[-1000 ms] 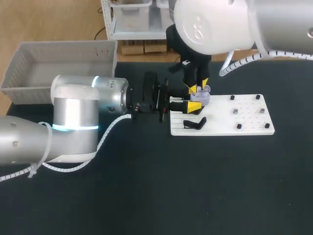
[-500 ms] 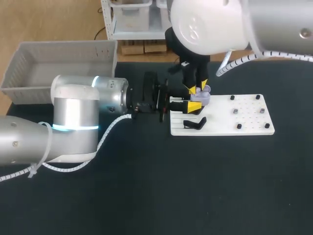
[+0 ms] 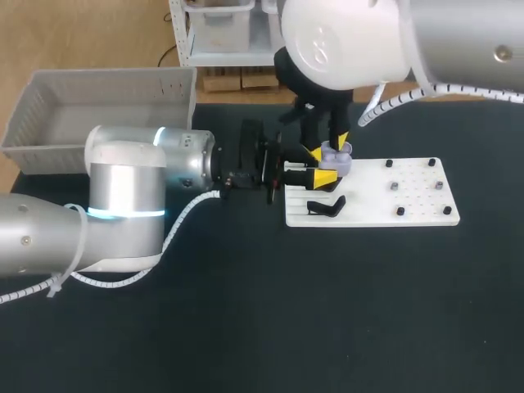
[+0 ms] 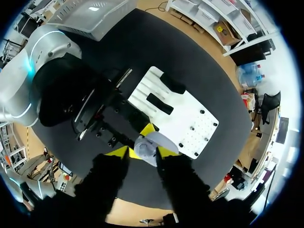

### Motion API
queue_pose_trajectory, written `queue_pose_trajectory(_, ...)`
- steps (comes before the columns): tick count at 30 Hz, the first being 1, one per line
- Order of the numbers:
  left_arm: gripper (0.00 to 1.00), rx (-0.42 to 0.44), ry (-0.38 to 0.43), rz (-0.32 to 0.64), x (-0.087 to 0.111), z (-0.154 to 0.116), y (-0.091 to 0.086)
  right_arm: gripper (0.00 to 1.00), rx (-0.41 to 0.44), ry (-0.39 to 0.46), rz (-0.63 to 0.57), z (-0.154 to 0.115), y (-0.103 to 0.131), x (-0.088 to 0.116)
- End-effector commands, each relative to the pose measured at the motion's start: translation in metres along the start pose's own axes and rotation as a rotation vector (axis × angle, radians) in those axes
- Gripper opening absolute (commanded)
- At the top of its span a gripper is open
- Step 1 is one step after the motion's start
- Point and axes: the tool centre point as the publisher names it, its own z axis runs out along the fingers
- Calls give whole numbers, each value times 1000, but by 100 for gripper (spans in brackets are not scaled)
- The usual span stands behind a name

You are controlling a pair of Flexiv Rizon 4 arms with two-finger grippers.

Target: Pick up each earbud case from the left stands, insert the matching earbuds, close the lid, and place the case in the box.

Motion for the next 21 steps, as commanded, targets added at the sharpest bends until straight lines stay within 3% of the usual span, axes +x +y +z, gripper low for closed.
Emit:
queue_pose_trajectory(1, 0, -3, 1, 2, -1, 0, -3, 100, -37, -26, -8, -12, -5, 14)
queue_pose_trajectory(6, 0, -3, 1, 2, -1, 0, -3, 100, -71, -82, 56, -27, -13, 21)
queue_pose_trajectory(12, 0, -3, 1, 2, -1, 0, -3, 100, -92, -176, 339, -25, -41, 9)
queue_pose_trajectory(21, 0, -3, 1, 2, -1, 0, -3, 100, -139, -178, 477, -3, -71, -6)
